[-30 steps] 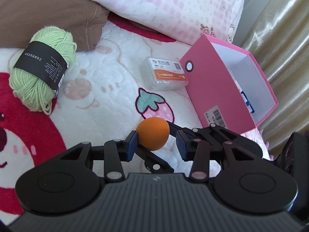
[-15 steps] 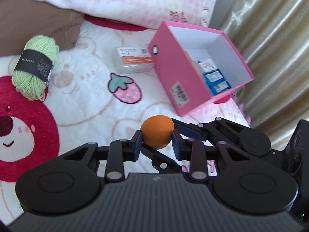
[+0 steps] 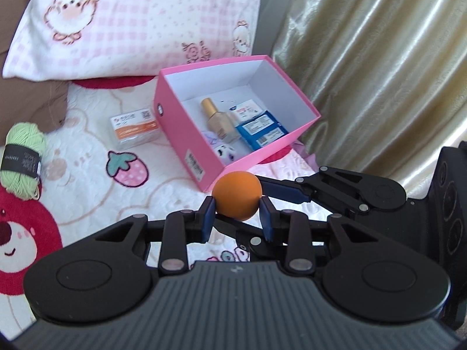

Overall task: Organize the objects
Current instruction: 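Carry the sponge with the left gripper over the pink box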

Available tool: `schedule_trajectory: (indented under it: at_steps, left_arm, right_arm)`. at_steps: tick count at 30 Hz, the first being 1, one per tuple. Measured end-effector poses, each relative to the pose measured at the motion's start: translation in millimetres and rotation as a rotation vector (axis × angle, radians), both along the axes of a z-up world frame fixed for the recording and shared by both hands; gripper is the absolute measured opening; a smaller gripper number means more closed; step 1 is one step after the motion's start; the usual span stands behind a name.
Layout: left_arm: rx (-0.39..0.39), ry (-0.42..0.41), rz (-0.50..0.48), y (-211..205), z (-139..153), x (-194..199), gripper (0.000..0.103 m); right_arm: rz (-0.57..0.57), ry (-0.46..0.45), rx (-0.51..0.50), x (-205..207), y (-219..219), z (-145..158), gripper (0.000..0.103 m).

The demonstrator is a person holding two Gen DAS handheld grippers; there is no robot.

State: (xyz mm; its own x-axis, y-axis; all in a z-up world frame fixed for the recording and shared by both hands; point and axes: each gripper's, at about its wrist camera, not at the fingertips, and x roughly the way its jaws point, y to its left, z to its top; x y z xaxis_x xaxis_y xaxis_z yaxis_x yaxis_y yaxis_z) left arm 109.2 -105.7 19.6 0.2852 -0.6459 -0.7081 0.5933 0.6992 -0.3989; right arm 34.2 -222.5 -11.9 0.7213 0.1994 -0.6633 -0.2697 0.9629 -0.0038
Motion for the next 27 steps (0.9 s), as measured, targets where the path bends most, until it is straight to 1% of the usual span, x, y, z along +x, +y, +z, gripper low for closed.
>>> schedule_trajectory:
  at_steps: [2,7,10,14,16,21,24,27]
  left_arm:
    - [0.005,-0.006,-0.02,-7.4,6.0,0.3,0.031]
    - [-0.011,-0.009,-0.049,-23.3,17.4,6.4,0.031]
    - [-0.009,-0.012,-0.062,-36.7,24.7,12.8,0.031]
    - [0.001,-0.005,-0.07,-59.2,32.6,28.0,0.031]
    - [0.002,0.013,-0.07,-70.6,33.5,39.9,0.031]
    - [-0.014,0.086,-0.052,-106.5,24.2,76.1,0.031]
    - [-0.02,0.139,-0.036,-125.8,9.2,94.3,0.031]
    - [-0.013,0.183,-0.026,-144.1,-12.2,110.7,0.031]
  right_arm:
    - [-0.006,0.003,0.009,-0.3,-8.4,7.1,0.053]
    - [-0.03,-0.009,0.026,0.6,-29.1,19.1,0.053]
    - [-0.046,-0.017,0.032,5.2,-39.6,22.3,0.053]
    - [-0.065,-0.009,0.042,15.4,-58.5,29.7,0.053]
    - [-0.076,0.014,0.055,27.1,-72.5,32.4,0.053]
    - [-0.105,0.079,0.053,61.2,-105.2,31.0,0.053]
    - [-0.126,0.139,0.044,83.0,-122.1,22.7,0.053]
    - [-0.15,0.205,0.045,103.6,-137.1,7.2,0.053]
